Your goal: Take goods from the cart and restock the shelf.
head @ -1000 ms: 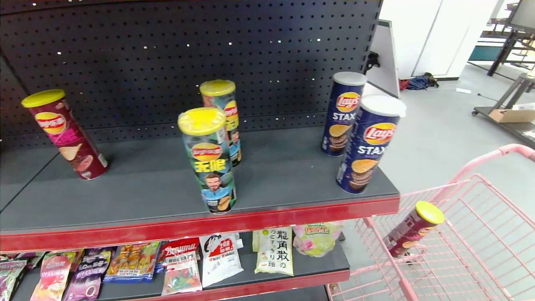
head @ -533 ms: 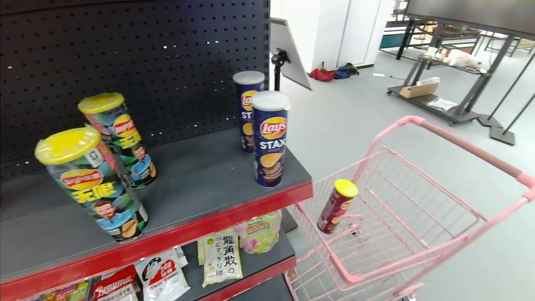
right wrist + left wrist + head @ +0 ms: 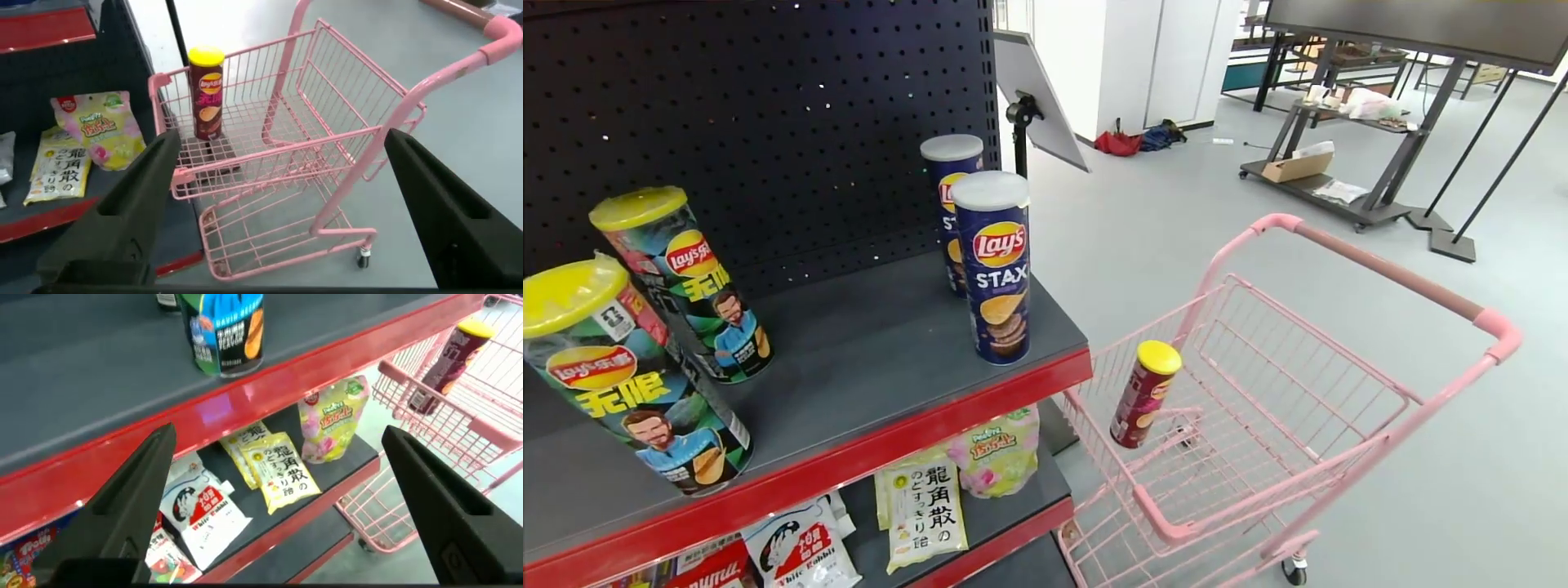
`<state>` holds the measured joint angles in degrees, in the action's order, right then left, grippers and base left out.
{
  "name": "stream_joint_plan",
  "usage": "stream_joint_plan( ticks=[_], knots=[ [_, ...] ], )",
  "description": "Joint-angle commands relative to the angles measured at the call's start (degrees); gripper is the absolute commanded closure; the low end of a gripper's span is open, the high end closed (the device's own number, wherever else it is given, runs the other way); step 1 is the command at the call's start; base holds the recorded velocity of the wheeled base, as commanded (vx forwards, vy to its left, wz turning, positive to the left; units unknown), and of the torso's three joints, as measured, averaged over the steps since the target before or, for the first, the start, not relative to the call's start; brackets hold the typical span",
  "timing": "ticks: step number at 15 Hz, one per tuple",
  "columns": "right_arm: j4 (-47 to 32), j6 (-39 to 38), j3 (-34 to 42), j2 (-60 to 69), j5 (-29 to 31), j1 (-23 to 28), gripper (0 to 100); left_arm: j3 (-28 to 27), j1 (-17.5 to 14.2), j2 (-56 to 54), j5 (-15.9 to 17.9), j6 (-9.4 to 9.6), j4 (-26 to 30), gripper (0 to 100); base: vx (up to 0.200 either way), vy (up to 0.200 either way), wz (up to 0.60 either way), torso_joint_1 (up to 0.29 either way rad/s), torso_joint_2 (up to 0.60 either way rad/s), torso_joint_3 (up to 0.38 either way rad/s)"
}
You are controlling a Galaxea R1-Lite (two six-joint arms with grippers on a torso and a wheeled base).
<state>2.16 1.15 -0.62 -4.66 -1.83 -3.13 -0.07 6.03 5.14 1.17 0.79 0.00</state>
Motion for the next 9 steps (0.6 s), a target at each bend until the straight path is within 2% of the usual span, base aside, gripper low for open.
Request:
stream_joint_plan(
  ticks=[1,9],
  knots=[
    [0.0,0.0,0.0,-0.1,0.0,0.0,0,0.0,0.0,0.1,0.0,0.00,0.0,0,0.000,0.000,0.00,-0.134,0.35,0.207],
    [0.0,0.3,0.0,-0.1,-0.1,0.0,0,0.0,0.0,0.1,0.1,0.00,0.1,0,0.000,0.000,0.00,-0.148,0.40,0.244]
  ],
)
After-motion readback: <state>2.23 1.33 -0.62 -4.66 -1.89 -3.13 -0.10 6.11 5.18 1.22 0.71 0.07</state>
